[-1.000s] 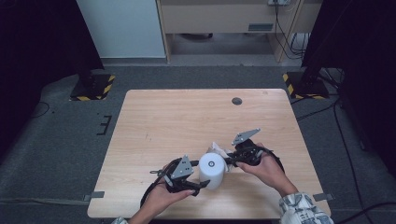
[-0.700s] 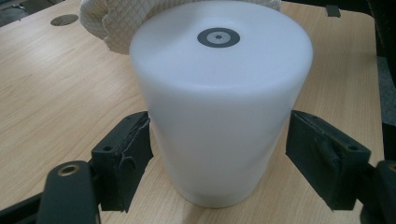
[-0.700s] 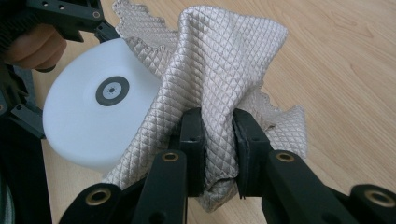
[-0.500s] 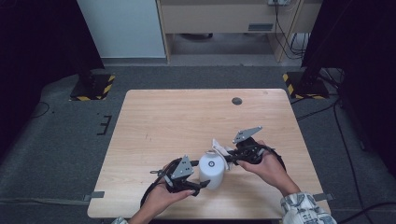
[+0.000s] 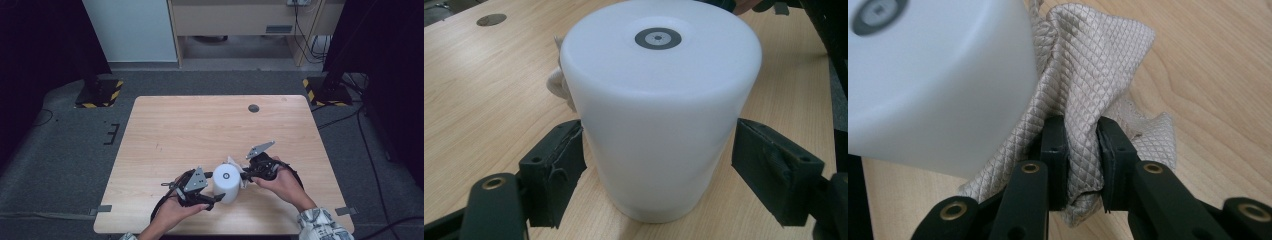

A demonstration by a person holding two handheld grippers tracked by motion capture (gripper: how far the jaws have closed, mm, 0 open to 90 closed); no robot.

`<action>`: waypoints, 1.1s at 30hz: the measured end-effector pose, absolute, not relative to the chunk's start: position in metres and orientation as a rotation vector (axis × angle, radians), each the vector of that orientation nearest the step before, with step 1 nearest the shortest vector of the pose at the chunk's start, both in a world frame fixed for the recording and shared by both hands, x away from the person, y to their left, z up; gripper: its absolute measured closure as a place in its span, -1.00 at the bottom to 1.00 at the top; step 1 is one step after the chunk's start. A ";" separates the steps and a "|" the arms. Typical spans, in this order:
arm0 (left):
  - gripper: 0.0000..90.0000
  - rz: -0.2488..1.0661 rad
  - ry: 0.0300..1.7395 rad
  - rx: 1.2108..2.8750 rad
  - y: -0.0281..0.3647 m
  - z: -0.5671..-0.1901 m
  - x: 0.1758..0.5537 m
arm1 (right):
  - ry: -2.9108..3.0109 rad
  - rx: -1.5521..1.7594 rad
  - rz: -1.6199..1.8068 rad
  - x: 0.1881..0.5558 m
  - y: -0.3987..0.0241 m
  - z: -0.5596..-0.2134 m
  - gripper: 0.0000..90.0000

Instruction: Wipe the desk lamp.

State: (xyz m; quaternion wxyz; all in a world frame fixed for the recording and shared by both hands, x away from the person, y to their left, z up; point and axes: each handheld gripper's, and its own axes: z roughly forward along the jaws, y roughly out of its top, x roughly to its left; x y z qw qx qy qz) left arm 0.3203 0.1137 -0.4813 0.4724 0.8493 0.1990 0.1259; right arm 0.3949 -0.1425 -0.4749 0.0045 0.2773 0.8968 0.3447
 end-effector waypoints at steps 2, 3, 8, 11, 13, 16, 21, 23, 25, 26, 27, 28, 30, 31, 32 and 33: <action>-0.54 0.308 0.487 2.080 0.114 -0.481 0.320 | 2.817 0.873 1.069 0.395 -0.142 -0.478 0.69; -0.54 0.308 0.487 2.079 0.114 -0.481 0.320 | 2.821 0.862 1.058 0.396 -0.141 -0.480 0.69; -0.54 0.307 0.487 2.079 0.114 -0.481 0.320 | 2.835 0.866 1.008 0.396 -0.138 -0.489 0.69; -0.54 0.307 0.487 2.079 0.114 -0.481 0.320 | 2.839 0.871 0.994 0.396 -0.137 -0.491 0.69; -0.54 0.307 0.487 2.079 0.114 -0.481 0.320 | 2.837 0.880 0.985 0.396 -0.136 -0.493 0.69; -0.54 0.305 0.487 2.077 0.114 -0.481 0.321 | 2.837 0.866 0.967 0.396 -0.135 -0.494 0.69; -0.66 0.283 0.493 2.032 0.113 -0.478 0.324 | 2.840 0.864 0.979 0.396 -0.135 -0.493 0.68; -0.75 0.279 0.487 2.026 0.112 -0.476 0.326 | 2.841 0.847 0.979 0.396 -0.135 -0.493 0.68; -0.80 0.275 0.487 2.023 0.110 -0.474 0.328 | 2.843 0.852 0.982 0.396 -0.134 -0.493 0.68; -0.82 0.270 0.487 2.018 0.109 -0.473 0.330 | 2.844 0.854 0.982 0.396 -0.134 -0.493 0.68; -0.84 0.260 0.489 2.010 0.108 -0.471 0.331 | 2.845 0.859 0.982 0.396 -0.134 -0.493 0.68; -0.84 0.254 0.487 2.002 0.107 -0.469 0.332 | 2.843 0.857 0.982 0.397 -0.134 -0.493 0.68; -0.83 0.248 0.475 1.991 0.102 -0.465 0.334 | 2.843 0.857 0.985 0.397 -0.134 -0.493 0.68; -0.83 0.250 0.467 1.999 0.100 -0.464 0.334 | 2.838 0.865 0.987 0.397 -0.134 -0.493 0.68; -0.85 0.253 0.462 2.007 0.098 -0.463 0.335 | 2.838 0.863 0.990 0.397 -0.135 -0.492 0.68; -0.85 0.256 0.456 2.012 0.096 -0.462 0.336 | 2.843 0.860 0.991 0.397 -0.135 -0.492 0.68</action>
